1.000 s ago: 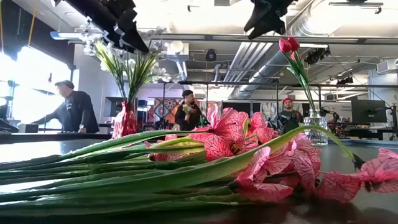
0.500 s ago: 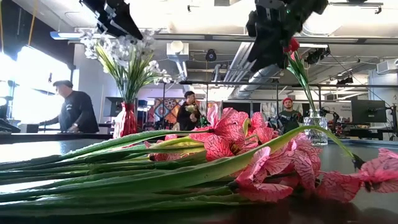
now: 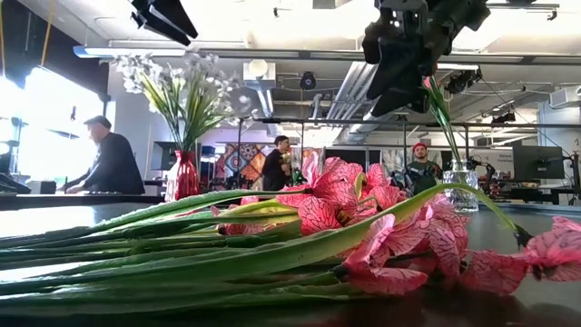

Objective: Sort flowers into vase by color
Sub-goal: Adjust the violet vase

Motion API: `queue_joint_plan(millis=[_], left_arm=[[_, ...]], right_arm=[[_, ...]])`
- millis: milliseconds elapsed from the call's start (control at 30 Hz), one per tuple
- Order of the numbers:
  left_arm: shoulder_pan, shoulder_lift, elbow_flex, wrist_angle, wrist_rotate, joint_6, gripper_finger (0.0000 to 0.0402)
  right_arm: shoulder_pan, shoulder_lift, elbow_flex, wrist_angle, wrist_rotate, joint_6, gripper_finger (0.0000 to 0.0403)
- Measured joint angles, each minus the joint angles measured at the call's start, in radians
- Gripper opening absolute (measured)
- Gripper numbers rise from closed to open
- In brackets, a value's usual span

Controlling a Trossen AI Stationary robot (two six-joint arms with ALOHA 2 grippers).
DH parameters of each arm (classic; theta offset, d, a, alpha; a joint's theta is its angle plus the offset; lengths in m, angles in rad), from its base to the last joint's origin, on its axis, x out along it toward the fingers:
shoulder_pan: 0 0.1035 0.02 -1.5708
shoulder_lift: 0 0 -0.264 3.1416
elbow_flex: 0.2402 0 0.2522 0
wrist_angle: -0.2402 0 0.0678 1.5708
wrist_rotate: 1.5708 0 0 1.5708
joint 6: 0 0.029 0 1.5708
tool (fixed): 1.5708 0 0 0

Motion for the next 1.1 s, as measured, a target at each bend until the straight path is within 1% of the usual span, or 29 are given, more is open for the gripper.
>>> queue_joint_plan(millis=[300,433,600,667,800,867,933,1033,1100], left_arm=[[0.000,0.009,0.004,-0.013,0.013,-0.008,0.0207],[0.000,0.010,0.009,0.009,0.043,0.001,0.0207],[-0.021,0.010,0.087,0.021,0.054,0.023,0.0207],[-0.046,0.010,0.120,0.058,0.061,0.068,0.0207],[-0.107,0.013,0.142,0.213,0.132,0.168,0.0207],[-0.135,0.043,0.143,0.260,0.148,0.188,0.0207],[-0.156,0.096,0.144,0.262,0.150,0.197,0.0207],[-0.174,0.220,0.141,0.261,0.163,0.212,0.0207],[-0.184,0.310,0.139,0.272,0.217,0.219,0.0207]], right_arm=[[0.000,0.000,0.000,0.048,0.003,0.023,0.0154],[0.000,0.000,0.000,0.063,0.001,0.023,0.0154],[-0.001,0.000,0.000,0.035,-0.002,0.022,0.0154],[-0.002,0.000,0.000,0.007,-0.001,0.011,0.0154],[-0.002,0.000,0.000,-0.075,0.022,-0.050,0.0154],[-0.002,0.000,0.000,-0.113,0.041,-0.065,0.0154],[-0.002,0.000,-0.002,-0.141,0.049,-0.086,0.0154],[-0.002,0.000,-0.002,-0.184,0.062,-0.090,0.0154],[0.008,0.000,-0.002,-0.229,0.049,-0.085,0.0154]])
